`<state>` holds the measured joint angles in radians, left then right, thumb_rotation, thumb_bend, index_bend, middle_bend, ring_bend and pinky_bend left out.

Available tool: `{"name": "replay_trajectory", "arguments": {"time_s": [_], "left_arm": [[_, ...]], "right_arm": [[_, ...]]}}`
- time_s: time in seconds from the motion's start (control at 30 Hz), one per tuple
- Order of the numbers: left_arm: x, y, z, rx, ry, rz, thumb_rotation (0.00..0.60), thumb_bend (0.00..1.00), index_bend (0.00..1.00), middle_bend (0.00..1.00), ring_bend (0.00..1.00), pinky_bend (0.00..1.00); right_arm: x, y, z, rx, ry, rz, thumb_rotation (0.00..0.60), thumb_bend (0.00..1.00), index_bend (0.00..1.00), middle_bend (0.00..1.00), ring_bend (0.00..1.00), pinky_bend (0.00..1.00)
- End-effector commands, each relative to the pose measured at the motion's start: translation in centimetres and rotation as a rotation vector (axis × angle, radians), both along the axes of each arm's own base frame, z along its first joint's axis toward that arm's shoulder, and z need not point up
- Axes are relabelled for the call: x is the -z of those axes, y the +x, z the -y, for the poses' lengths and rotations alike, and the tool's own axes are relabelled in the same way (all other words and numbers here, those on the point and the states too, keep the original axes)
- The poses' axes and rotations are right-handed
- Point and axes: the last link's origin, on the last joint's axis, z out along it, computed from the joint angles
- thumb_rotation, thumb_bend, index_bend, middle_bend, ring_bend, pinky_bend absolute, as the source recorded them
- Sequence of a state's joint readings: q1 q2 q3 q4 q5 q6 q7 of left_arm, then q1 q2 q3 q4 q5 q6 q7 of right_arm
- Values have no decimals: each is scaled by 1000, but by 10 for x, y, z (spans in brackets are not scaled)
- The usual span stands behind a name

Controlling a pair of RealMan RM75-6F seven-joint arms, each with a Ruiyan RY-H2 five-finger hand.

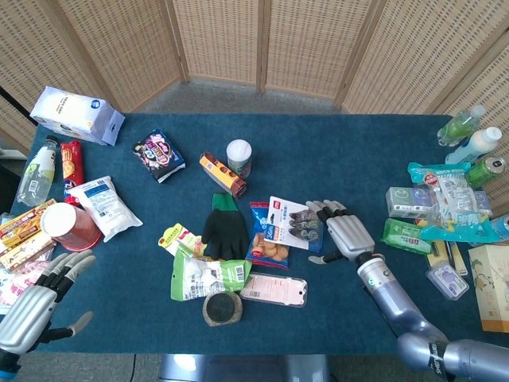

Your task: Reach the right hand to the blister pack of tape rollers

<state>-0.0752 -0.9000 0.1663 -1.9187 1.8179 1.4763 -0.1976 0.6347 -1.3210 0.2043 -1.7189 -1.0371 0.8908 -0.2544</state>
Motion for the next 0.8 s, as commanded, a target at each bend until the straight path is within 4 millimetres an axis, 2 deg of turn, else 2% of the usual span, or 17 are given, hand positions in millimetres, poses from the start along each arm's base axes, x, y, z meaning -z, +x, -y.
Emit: {"name": "replay_trajectory", "arguments": {"time_s": [0.03, 0.43, 0.7, 0.77, 0.8], "left_arm": [[0, -1, 0, 1, 0, 0, 600, 362, 35, 12, 0, 0], [-2, -8, 3, -14, 3, 5, 600, 362, 34, 12, 0, 0], [-6, -12, 8, -27, 12, 6, 600, 362, 34, 12, 0, 0], [-6, -13, 9, -31, 14, 7, 600, 362, 34, 13, 0, 0], [-7, -14, 10, -33, 17, 8, 600, 362, 34, 13, 0, 0]], "right_arm": [[9, 1, 8, 12, 3, 0, 492, 86, 0, 0, 0, 0], [38, -7, 27, 78, 29, -36, 493, 85, 0, 0, 0, 0], [49, -13, 32, 107, 49, -64, 506, 91, 0, 0, 0, 0], [50, -12, 34, 109, 30, -55, 550, 94, 0, 0, 0, 56], [50, -11, 34, 109, 21, -47, 579, 95, 0, 0, 6, 165]]}}
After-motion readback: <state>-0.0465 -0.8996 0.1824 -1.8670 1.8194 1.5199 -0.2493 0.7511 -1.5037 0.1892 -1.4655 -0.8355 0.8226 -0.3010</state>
